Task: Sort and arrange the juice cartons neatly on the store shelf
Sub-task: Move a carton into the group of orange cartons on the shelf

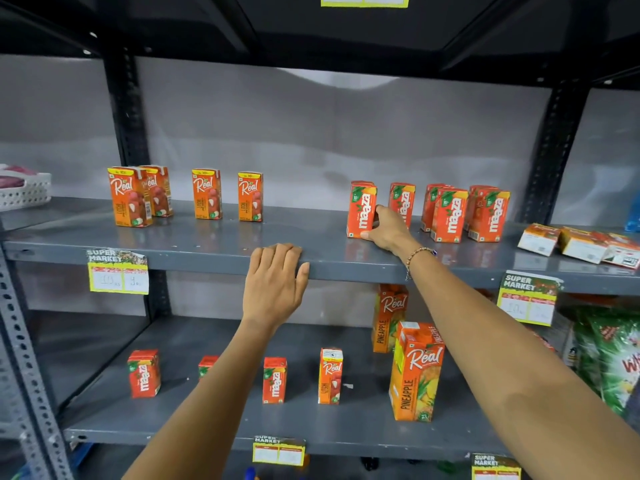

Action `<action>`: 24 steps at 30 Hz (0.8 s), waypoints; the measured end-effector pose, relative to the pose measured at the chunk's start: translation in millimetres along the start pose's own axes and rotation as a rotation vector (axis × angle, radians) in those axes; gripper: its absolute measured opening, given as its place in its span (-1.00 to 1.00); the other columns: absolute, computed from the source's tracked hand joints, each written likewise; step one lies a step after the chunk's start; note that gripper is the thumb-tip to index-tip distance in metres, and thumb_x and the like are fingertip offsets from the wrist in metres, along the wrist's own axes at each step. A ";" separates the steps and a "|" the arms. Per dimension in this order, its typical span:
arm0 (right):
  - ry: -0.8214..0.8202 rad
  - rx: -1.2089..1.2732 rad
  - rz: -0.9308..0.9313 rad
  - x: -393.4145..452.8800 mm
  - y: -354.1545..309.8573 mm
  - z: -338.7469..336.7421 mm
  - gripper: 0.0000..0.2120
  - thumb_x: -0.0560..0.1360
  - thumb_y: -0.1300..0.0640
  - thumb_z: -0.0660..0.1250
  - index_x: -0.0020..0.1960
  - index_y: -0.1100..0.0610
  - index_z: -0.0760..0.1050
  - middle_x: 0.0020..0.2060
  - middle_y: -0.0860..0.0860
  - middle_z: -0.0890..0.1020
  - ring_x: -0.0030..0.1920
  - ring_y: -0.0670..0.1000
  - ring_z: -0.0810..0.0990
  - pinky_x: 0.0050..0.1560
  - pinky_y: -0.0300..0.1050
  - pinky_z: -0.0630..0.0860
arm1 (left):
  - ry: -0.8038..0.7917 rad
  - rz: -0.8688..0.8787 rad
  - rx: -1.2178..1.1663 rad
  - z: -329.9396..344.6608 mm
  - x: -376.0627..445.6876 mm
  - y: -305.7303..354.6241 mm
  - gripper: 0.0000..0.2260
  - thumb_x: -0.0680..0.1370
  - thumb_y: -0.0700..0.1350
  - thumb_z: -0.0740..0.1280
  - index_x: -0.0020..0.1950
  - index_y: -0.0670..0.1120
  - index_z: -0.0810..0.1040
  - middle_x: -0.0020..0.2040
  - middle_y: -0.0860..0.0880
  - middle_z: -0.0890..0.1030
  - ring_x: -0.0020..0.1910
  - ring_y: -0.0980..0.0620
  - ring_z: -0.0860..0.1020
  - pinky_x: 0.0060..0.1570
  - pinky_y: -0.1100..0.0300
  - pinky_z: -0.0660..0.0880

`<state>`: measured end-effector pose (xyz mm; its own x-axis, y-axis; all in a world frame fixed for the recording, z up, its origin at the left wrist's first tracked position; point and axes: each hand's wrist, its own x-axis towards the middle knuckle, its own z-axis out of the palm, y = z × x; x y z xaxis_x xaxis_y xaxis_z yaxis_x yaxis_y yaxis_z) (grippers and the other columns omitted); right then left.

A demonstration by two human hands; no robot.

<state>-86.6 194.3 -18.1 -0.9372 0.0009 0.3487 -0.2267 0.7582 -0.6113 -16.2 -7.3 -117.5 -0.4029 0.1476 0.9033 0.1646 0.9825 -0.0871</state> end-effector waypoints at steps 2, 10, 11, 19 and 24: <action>-0.001 0.002 -0.002 -0.8 -0.8 -0.7 -0.41 0.45 0.11 0.42 0.40 0.21 0.31 0.34 0.15 0.49 0.34 0.16 0.47 0.34 0.07 0.37 | -0.009 -0.008 -0.008 -1.2 0.2 0.7 -0.62 0.62 0.05 0.01 0.03 -0.14 0.55 -0.02 -0.09 0.61 -0.08 -0.09 0.54 0.06 0.09 0.30; -0.009 0.040 0.005 -6.4 -1.8 -1.9 -0.44 0.47 0.14 0.40 0.40 0.23 0.31 0.34 0.15 0.48 0.36 0.15 0.46 0.36 0.07 0.35 | -0.037 -0.013 -0.036 -3.3 -1.8 0.9 -0.63 0.62 0.07 0.01 0.06 -0.11 0.52 0.01 -0.06 0.59 -0.04 -0.07 0.54 0.09 0.09 0.33; -0.011 0.046 0.011 -6.7 -1.8 -2.0 -0.45 0.47 0.14 0.40 0.39 0.23 0.32 0.34 0.15 0.49 0.35 0.15 0.46 0.36 0.07 0.35 | -0.038 -0.009 -0.039 -3.1 -2.1 0.3 -0.65 0.62 0.06 0.03 0.06 -0.11 0.52 0.01 -0.06 0.59 -0.04 -0.07 0.53 0.10 0.09 0.32; 0.067 0.207 0.092 -27.1 20.6 -24.6 -0.39 0.45 0.15 0.43 0.43 0.22 0.29 0.32 0.10 0.51 0.31 0.12 0.49 0.32 0.01 0.44 | -0.067 -0.085 -0.103 -6.1 2.2 7.2 -0.66 0.62 0.04 0.03 0.00 -0.10 0.52 -0.02 -0.05 0.59 -0.05 -0.06 0.52 0.09 0.08 0.32; 0.419 0.359 0.084 -56.3 71.0 -66.5 -0.79 0.47 0.33 0.27 -0.08 0.07 0.60 -0.06 0.12 0.68 -0.15 0.02 0.64 0.01 -0.05 0.61 | -0.039 -0.027 -0.170 -6.2 8.3 44.8 -0.66 0.61 0.00 0.06 0.08 -0.12 0.58 0.09 -0.05 0.61 0.12 -0.10 0.54 0.22 0.01 0.31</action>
<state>-32.3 291.4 -33.9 -0.7871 0.3666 0.4961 -0.3001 0.4751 -0.8272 -6.5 37.3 -111.3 -0.4436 0.1292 0.8869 0.3022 0.9532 0.0123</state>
